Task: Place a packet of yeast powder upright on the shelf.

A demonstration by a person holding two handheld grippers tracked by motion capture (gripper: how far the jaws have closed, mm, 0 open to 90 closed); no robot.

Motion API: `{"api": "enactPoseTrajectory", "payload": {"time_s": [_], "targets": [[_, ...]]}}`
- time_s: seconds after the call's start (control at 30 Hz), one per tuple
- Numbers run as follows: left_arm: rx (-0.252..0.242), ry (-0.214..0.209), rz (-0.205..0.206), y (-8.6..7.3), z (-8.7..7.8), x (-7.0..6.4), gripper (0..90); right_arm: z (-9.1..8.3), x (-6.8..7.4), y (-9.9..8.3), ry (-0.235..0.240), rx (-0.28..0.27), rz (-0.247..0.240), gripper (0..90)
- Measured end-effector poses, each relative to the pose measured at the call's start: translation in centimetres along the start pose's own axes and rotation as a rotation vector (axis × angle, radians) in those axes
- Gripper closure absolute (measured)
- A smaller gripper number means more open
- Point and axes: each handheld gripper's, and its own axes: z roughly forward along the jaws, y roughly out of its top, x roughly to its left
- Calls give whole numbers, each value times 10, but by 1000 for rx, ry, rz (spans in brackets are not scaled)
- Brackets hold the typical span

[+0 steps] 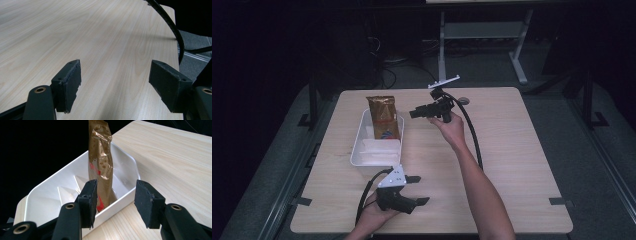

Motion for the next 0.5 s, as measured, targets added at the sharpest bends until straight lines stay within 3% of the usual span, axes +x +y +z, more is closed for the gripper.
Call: {"api": "enactPoseTrajectory", "payload": {"time_s": [0.5], "targets": [[1, 1, -3, -1, 1, 1, 247, -22, 1, -17, 2, -5, 10, 507]]}}
